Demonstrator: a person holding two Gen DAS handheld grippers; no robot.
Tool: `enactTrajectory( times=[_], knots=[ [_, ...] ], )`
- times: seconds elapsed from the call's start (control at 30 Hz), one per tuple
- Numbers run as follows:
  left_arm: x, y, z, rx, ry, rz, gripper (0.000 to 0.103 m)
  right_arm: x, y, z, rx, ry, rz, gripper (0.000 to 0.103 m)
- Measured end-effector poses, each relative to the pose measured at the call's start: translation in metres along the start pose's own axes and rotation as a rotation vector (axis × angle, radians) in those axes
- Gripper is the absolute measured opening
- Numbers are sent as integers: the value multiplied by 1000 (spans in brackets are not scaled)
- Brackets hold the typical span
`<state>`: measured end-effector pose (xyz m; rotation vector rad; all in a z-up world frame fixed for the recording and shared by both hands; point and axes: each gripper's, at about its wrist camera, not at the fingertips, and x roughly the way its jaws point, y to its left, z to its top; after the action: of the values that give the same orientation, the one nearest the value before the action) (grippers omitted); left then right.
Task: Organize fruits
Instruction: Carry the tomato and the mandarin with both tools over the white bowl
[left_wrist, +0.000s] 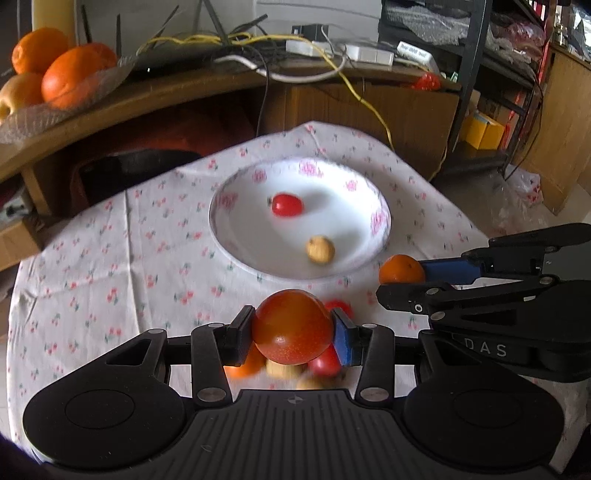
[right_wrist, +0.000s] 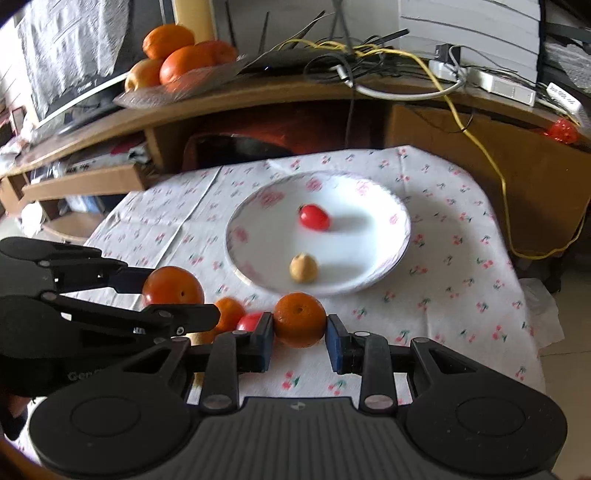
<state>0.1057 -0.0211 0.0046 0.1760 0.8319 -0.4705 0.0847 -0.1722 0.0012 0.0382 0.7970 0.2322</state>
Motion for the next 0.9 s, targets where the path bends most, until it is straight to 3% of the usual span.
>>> enactTrajectory(
  times=[0.9],
  knots=[
    [48,7,36,13,-11,29,51,50,-28,33,-3,-11,-34,32]
  ],
)
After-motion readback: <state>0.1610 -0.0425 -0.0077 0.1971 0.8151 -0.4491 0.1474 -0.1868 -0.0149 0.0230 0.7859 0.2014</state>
